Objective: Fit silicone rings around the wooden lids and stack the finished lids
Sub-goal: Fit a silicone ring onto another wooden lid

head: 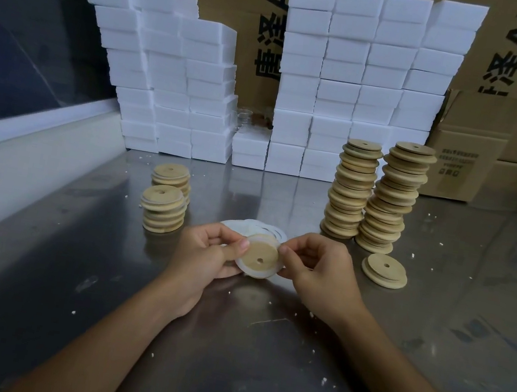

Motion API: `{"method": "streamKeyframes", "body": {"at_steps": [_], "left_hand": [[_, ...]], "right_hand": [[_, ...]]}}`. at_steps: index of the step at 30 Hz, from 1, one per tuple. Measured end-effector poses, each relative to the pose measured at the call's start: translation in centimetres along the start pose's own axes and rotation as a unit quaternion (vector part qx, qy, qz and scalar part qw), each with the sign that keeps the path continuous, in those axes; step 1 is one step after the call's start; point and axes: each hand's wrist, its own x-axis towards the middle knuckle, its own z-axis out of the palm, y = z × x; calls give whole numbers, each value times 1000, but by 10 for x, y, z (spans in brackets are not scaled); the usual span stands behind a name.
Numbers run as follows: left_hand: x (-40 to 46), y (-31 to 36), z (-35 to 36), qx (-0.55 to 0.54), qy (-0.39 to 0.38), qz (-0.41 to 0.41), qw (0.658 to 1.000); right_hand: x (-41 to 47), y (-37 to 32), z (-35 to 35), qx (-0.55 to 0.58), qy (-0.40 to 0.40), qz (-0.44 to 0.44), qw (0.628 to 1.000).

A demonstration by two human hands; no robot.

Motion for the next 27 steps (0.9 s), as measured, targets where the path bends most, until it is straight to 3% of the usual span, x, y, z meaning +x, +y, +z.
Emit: {"method": "streamKeyframes", "body": {"at_steps": [9,27], "left_hand": [[1,1,-6,1,-20,-6,1000],[5,-1,-19,76,-33,22,996]], "right_hand": [[0,-2,-3,-20,-23,-11,999],[3,6,-11,96,-98,84,987]]}}
